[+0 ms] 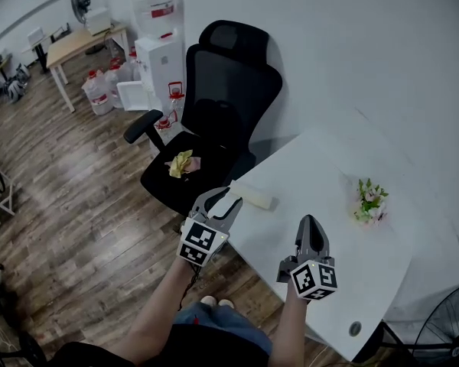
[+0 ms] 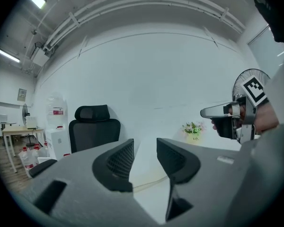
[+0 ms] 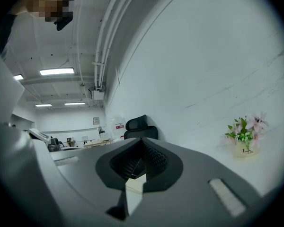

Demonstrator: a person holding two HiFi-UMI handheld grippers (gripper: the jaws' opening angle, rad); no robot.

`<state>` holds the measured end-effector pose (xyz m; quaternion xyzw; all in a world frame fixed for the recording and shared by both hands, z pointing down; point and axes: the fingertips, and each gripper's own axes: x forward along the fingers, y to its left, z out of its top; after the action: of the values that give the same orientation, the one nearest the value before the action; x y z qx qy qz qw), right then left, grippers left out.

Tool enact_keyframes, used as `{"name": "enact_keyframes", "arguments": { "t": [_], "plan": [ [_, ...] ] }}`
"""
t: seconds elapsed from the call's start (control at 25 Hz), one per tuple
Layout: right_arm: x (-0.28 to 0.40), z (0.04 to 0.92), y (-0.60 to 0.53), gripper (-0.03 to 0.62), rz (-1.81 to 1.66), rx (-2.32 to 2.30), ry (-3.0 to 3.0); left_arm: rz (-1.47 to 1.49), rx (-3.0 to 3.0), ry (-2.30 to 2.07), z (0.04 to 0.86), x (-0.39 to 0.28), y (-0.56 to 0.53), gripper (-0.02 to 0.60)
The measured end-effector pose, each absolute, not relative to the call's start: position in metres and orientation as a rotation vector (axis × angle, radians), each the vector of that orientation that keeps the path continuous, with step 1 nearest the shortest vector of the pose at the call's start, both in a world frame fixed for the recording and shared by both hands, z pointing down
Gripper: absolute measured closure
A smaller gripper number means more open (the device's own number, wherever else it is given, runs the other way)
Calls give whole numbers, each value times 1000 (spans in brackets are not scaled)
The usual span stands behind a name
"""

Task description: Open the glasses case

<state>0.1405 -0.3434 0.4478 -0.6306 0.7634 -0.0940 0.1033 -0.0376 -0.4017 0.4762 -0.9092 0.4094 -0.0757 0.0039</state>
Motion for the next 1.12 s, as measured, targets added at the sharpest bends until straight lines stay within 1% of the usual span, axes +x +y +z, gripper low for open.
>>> {"name": "enact_keyframes", "arguments": {
  "t": [0.32, 0.56, 0.72, 1.12],
  "plan": [
    [166, 449, -374, 585, -292, -1884, 2270, -290, -2875, 1226, 487, -1, -433, 439],
    [178, 462, -384, 585, -337, -1892, 2276, -616, -2740, 972, 531, 33, -438, 439],
    [186, 470, -387, 585, -361, -1895, 2273, -831, -2608, 804, 563, 52, -441, 422],
    [210, 483, -385, 585, -399, -1921, 2254, -1219, -2240, 445, 637, 86, -453, 416]
  ]
}}
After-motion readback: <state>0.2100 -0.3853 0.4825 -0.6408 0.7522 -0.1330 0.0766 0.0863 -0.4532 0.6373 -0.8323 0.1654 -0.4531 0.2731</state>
